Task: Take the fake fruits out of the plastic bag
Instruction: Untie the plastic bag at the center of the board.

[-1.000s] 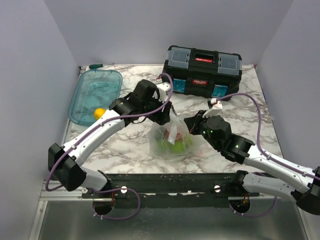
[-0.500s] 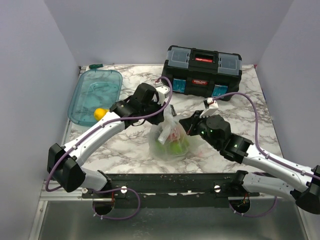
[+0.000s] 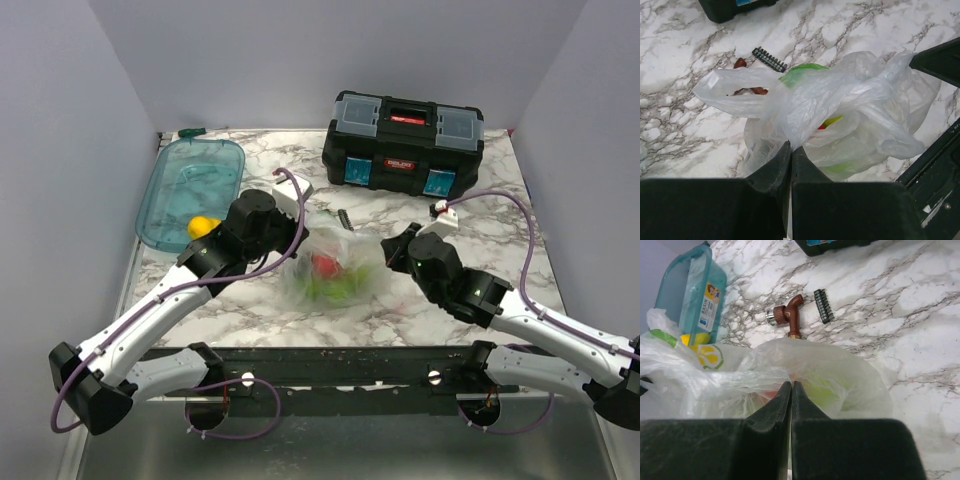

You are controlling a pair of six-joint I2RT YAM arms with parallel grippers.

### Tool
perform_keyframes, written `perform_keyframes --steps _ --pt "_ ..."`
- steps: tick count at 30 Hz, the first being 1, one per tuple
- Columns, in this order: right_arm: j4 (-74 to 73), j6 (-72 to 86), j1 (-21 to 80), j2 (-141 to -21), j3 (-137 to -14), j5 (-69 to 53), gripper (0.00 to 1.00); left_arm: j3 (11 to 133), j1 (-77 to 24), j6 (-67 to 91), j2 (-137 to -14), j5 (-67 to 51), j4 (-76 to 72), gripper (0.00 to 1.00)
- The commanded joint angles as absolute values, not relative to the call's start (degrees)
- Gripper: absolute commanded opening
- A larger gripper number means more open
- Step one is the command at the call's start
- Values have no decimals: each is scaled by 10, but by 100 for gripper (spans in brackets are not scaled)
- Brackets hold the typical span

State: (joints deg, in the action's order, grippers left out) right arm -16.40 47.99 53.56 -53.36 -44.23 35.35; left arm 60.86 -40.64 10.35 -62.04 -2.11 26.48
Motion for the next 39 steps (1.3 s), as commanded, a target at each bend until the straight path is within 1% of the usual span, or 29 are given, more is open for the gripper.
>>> perform_keyframes --steps 1,3,7,10,12,15,18,20,23,26,27,29,33,34,37,39 --pt "-163 385 534 -528 -471 362 11 584 -403 93 -583 1 209 0" --pt "-148 315 534 -539 -501 313 22 580 -403 96 -583 -33 202 0" --pt "-178 241 534 -569 -577 238 42 583 -404 99 -594 -53 205 0" --pt "-179 200 534 -594 -607 154 53 590 -404 104 -597 -66 211 0" --pt "-177 192 534 -619 -621 113 59 582 -404 105 -593 -69 203 0" --pt "-192 195 534 -668 -650 81 60 583 -404 105 -597 -68 204 0" --pt "-187 205 534 -699 -653 61 58 591 -403 109 -603 -77 214 0" --pt "-179 211 535 -706 -641 73 52 584 -404 108 -599 -75 208 0" --pt "-180 222 535 -706 -630 111 47 583 -404 106 -600 -62 208 0" --pt "-163 232 534 -680 -606 154 40 592 -404 113 -606 -65 216 0" --pt "-154 242 534 -668 -594 175 36 590 -404 114 -605 -65 215 0" --pt "-135 262 535 -646 -569 205 27 584 -403 115 -601 -56 209 0" --pt "-120 281 535 -623 -540 233 3 587 -404 120 -598 -39 212 0" --pt "-120 288 535 -618 -536 245 1 585 -404 123 -594 -34 211 0" --pt "-130 330 535 -598 -524 304 1 567 -404 127 -573 -5 192 0" --pt "-130 360 534 -578 -512 337 1 558 -404 133 -560 34 184 0"
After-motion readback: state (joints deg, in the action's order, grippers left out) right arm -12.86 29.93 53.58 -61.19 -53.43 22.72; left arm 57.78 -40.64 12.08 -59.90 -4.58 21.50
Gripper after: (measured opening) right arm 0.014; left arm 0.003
